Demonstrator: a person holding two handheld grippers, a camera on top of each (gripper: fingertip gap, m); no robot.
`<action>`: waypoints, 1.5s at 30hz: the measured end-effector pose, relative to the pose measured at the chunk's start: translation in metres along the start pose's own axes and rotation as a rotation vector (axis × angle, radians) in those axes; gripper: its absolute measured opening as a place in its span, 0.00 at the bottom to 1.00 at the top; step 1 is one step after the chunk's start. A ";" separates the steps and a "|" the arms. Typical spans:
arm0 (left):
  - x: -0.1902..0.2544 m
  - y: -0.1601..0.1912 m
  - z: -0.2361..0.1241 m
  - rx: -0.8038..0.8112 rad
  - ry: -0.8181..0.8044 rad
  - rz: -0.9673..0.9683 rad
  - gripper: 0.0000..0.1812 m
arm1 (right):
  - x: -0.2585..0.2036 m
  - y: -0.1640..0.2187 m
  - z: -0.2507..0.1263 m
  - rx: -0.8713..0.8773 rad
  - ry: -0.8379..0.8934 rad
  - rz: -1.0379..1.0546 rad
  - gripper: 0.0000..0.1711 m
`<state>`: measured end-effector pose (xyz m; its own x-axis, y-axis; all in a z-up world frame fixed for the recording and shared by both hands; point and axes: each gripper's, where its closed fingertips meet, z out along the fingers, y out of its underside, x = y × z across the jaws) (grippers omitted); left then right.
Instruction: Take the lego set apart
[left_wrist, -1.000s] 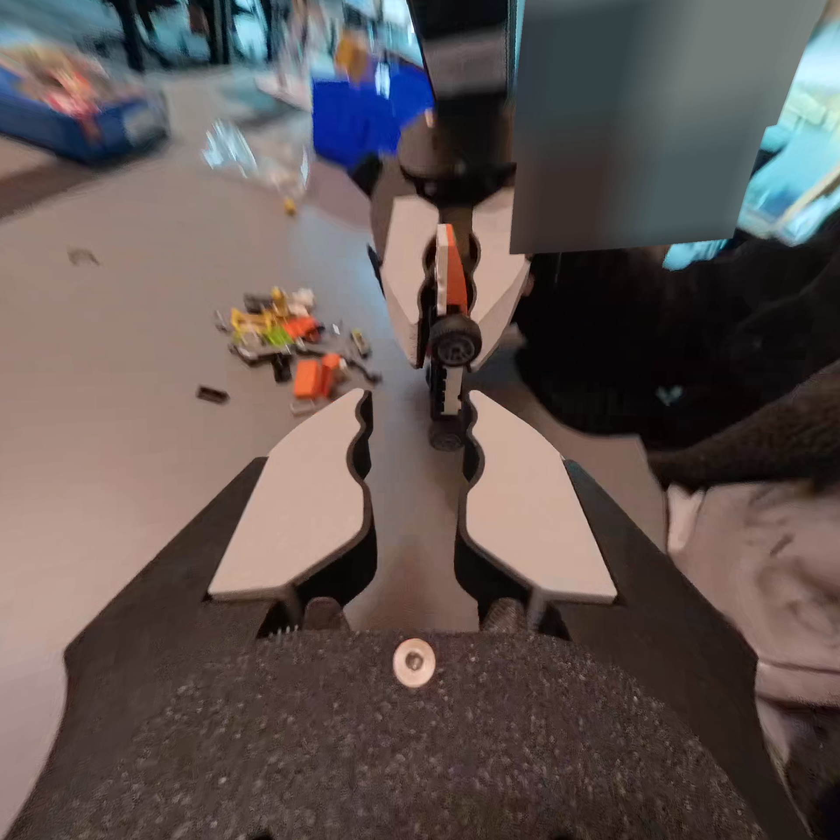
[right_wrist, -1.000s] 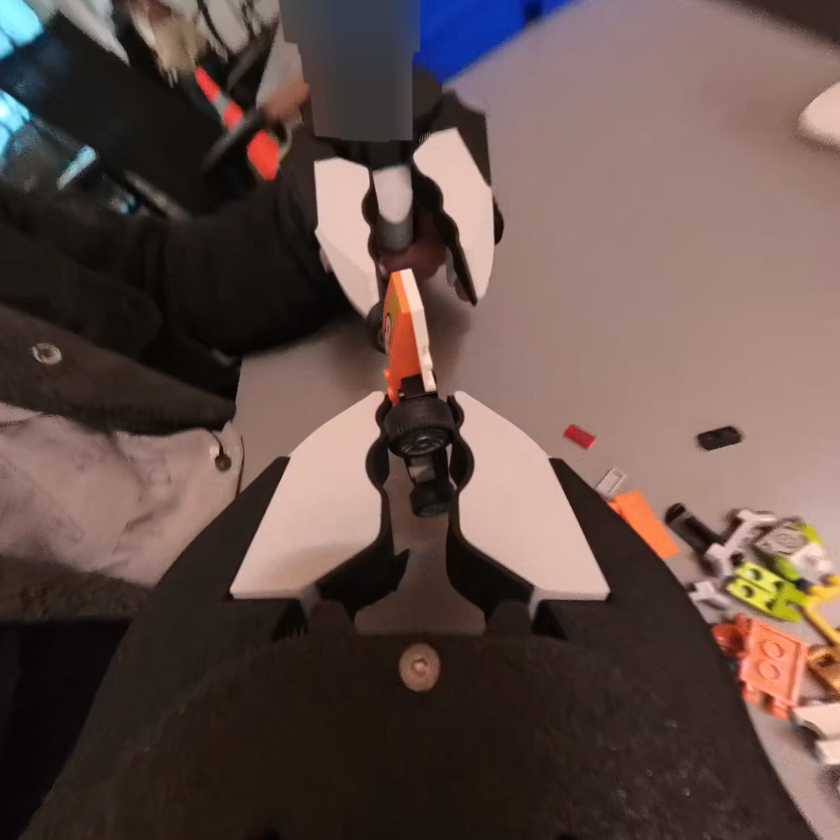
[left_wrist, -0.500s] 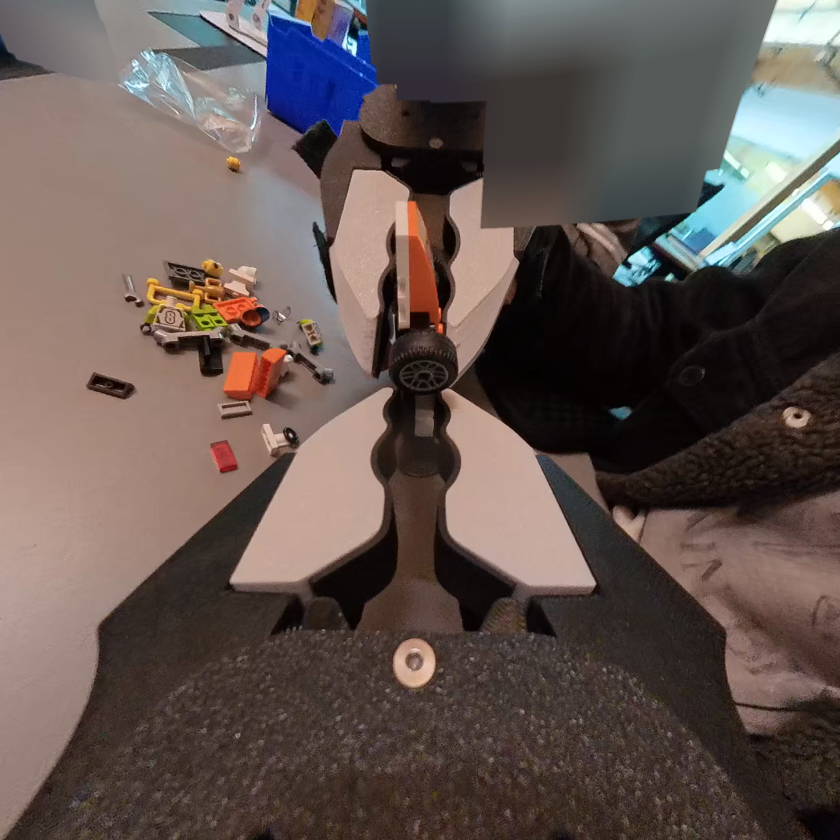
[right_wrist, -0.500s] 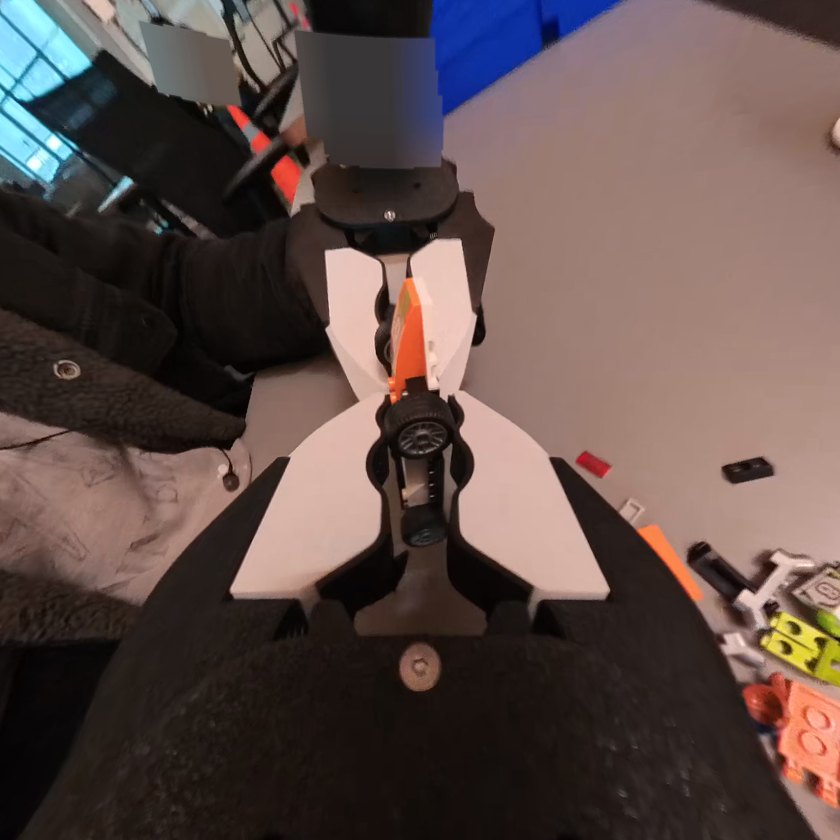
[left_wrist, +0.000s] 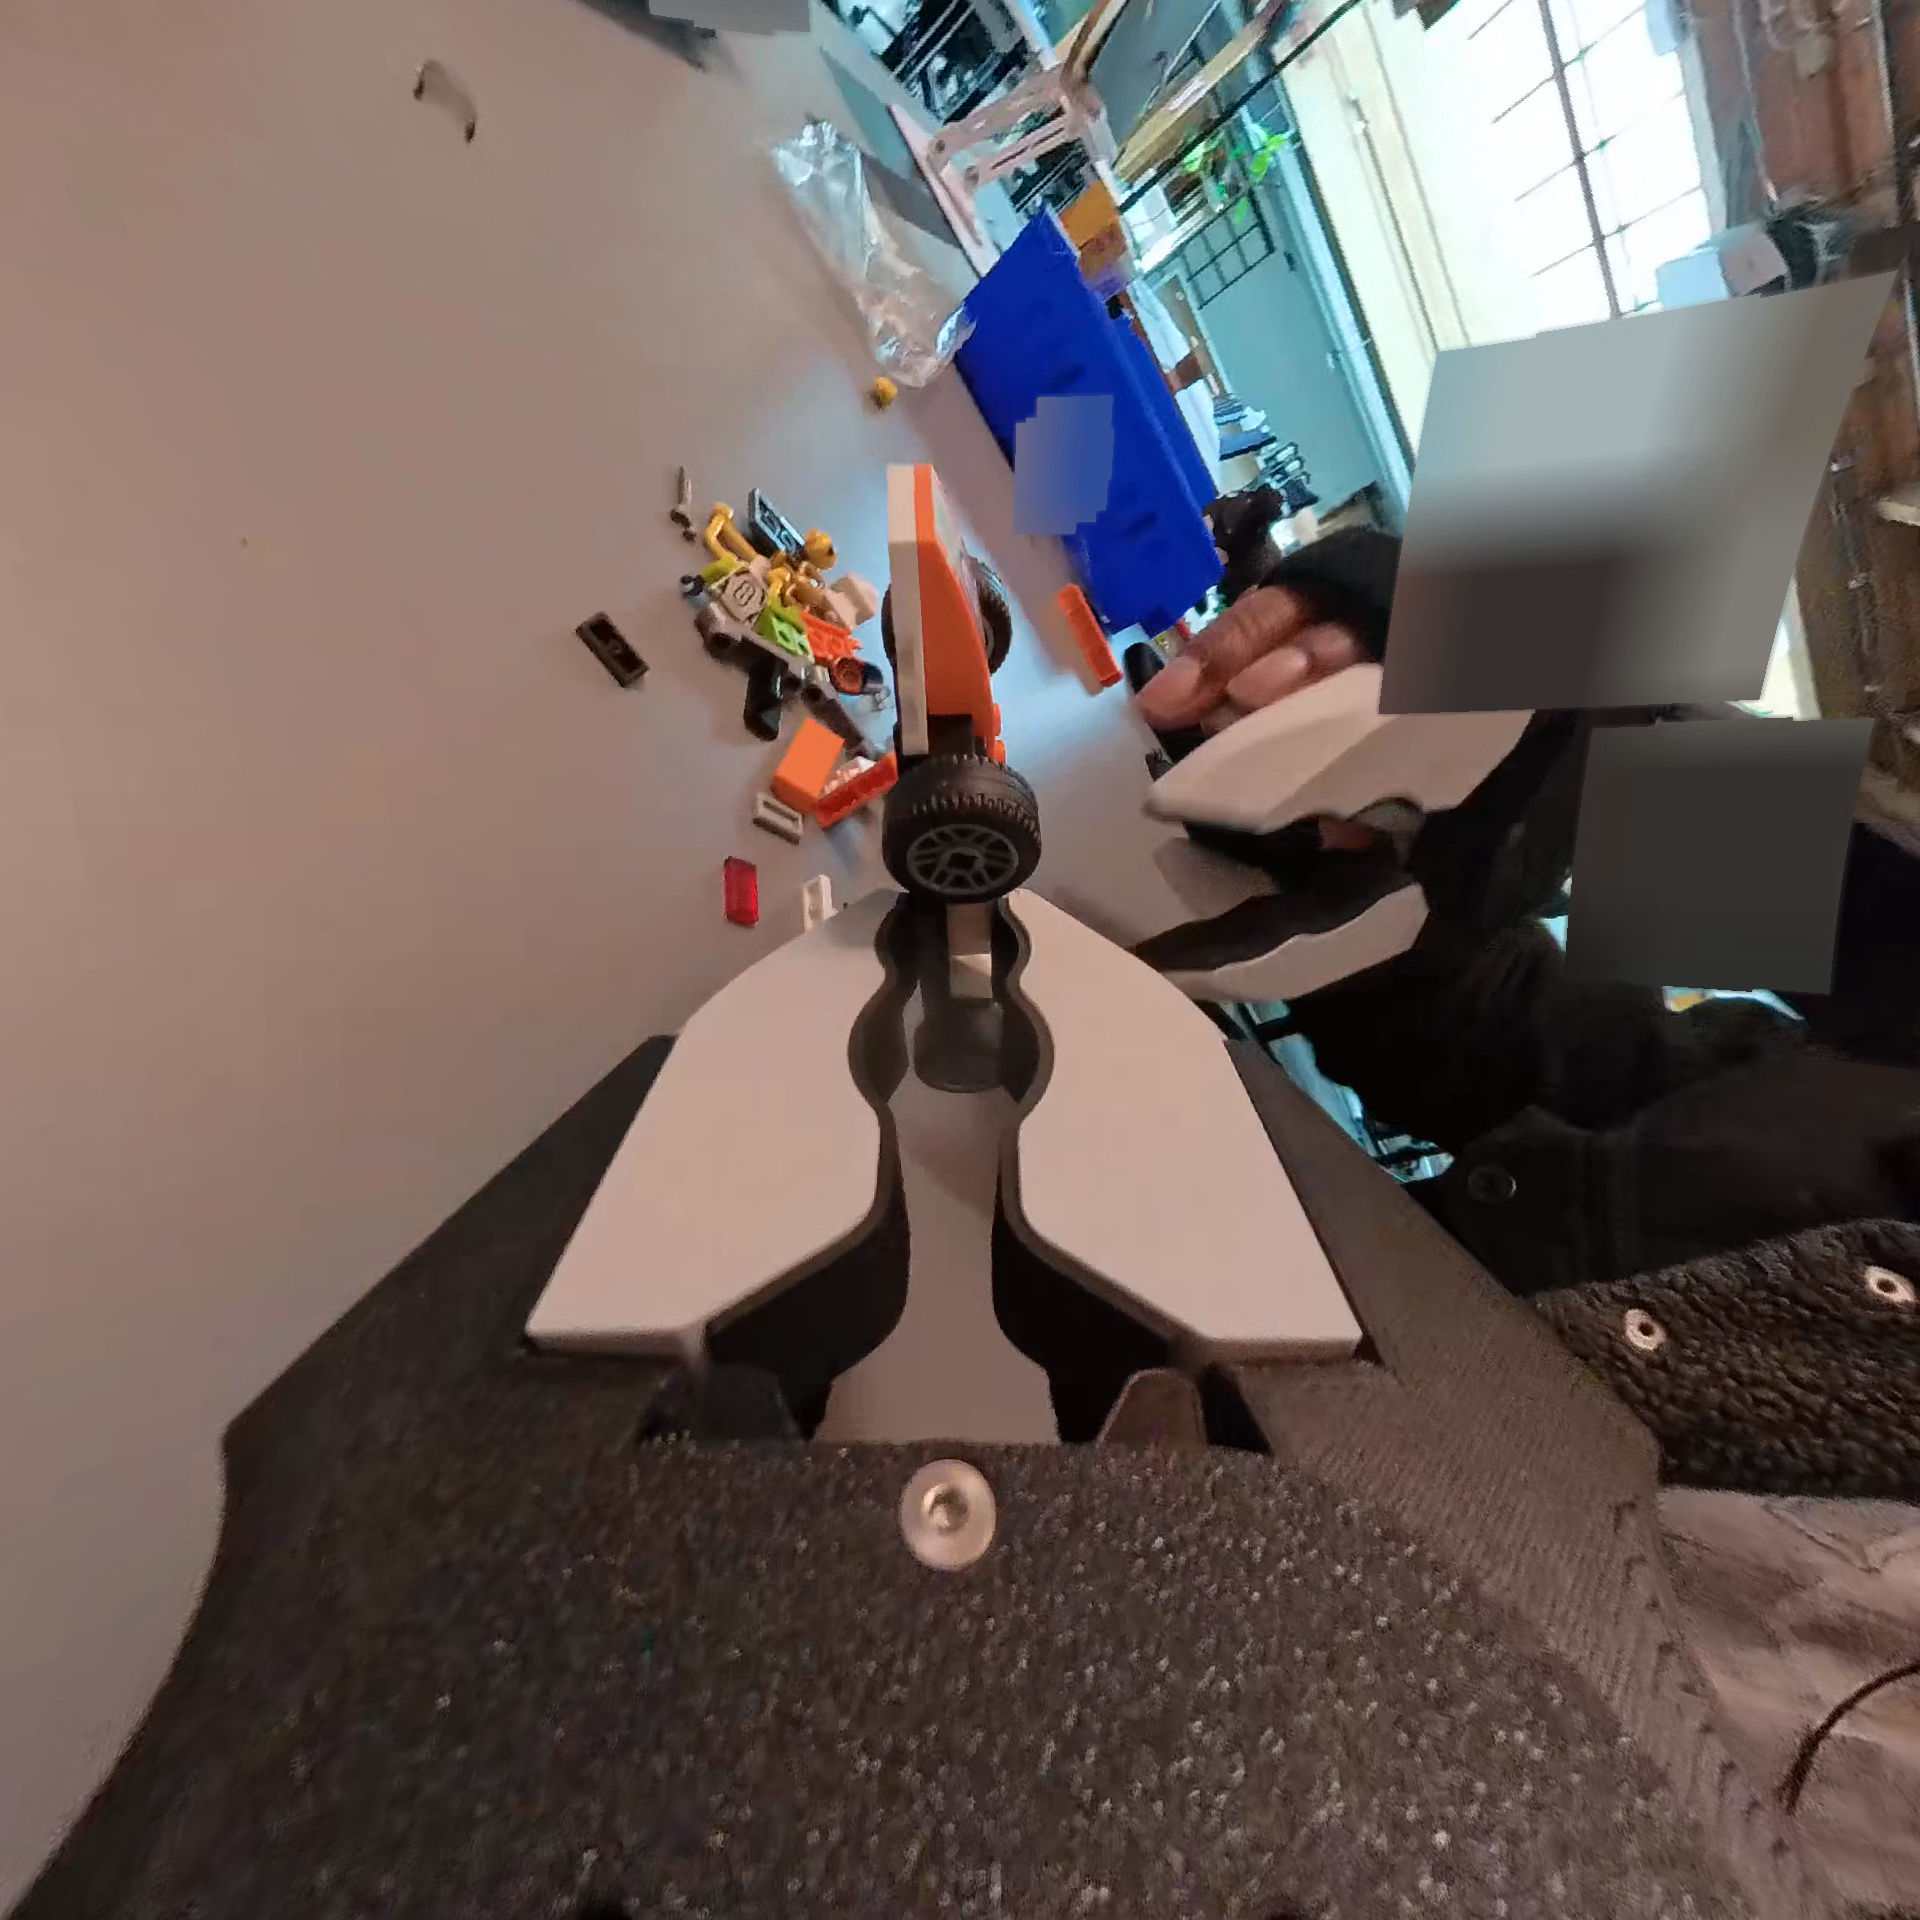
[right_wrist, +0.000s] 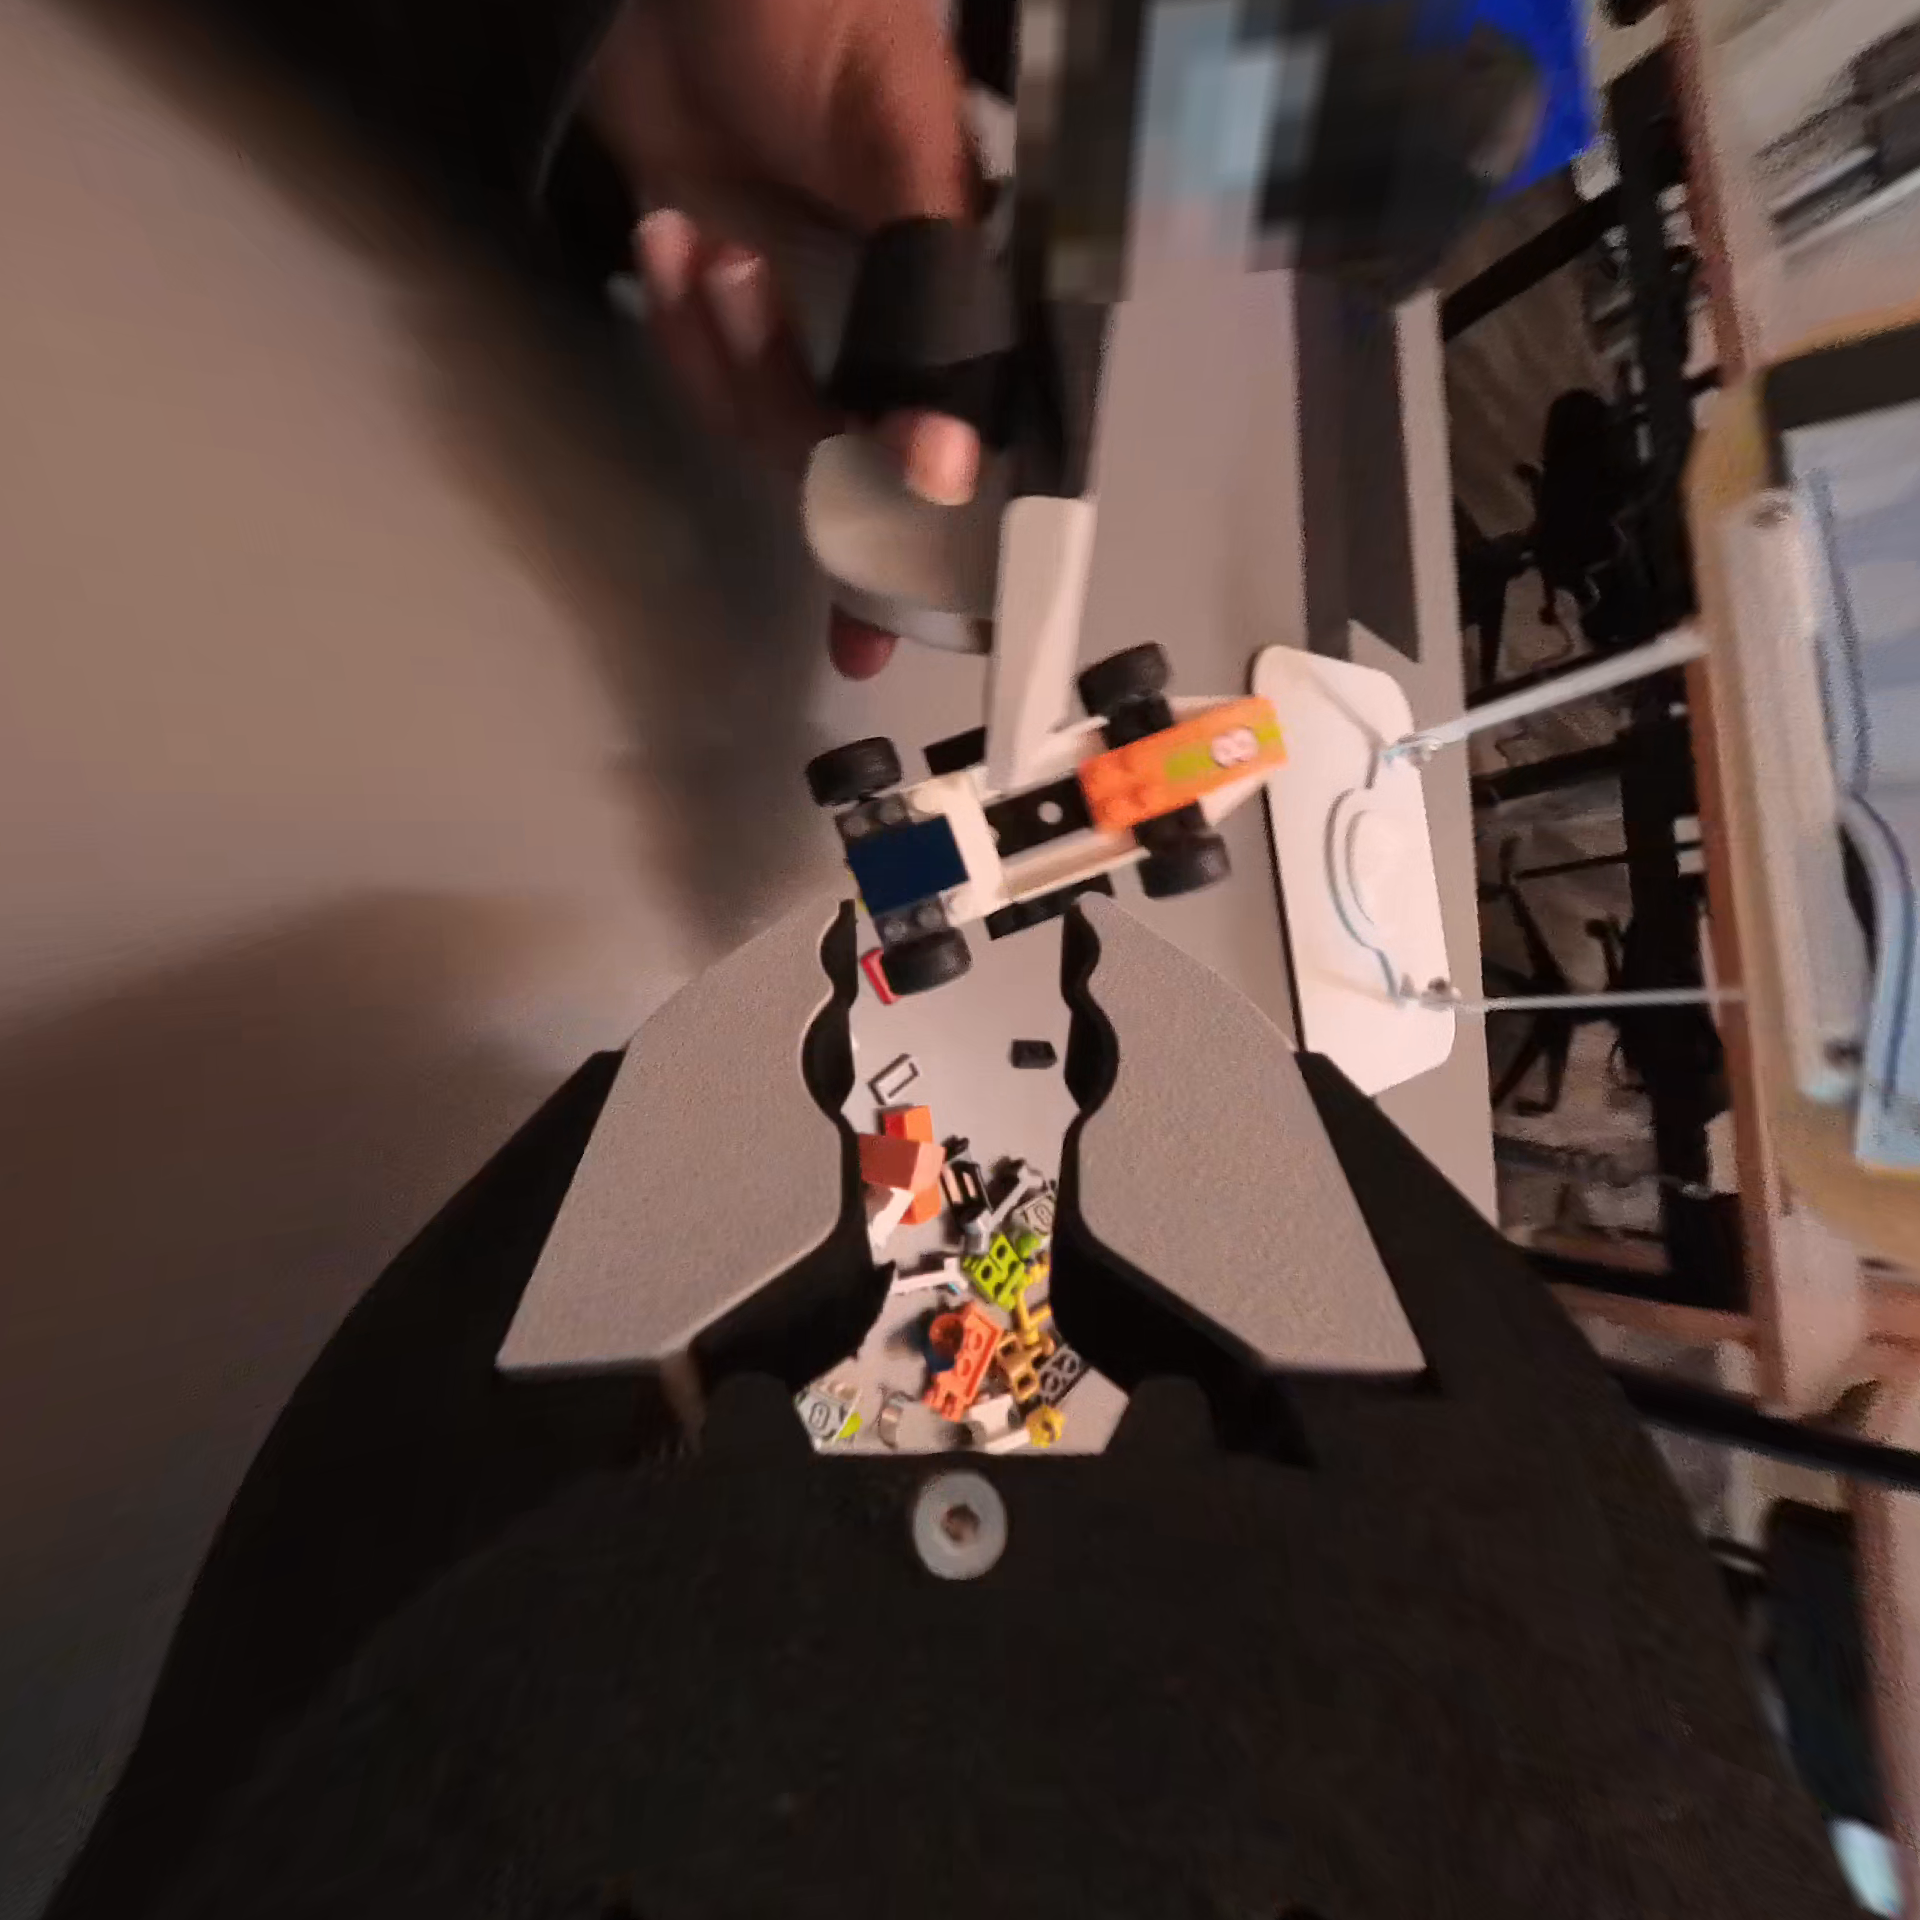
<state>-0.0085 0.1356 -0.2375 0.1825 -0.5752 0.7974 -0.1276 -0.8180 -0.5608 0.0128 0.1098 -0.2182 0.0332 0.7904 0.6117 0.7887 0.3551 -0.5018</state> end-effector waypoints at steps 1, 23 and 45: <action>-0.001 0.002 0.001 -0.009 -0.009 -0.001 0.07 | -0.005 0.002 0.008 -0.025 -0.009 -0.052 0.22; -0.013 0.000 0.002 0.018 -0.029 -0.061 0.07 | -0.014 0.015 0.048 -0.193 0.157 -0.487 0.15; -0.023 -0.023 -0.020 0.143 -0.022 -0.097 0.07 | -0.010 0.053 0.023 -0.162 0.057 0.126 0.14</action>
<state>-0.0291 0.1677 -0.2388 0.2088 -0.4921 0.8452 0.0312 -0.8604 -0.5087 0.0402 0.1325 -0.2651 0.1690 0.7922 0.5864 0.8645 0.1665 -0.4742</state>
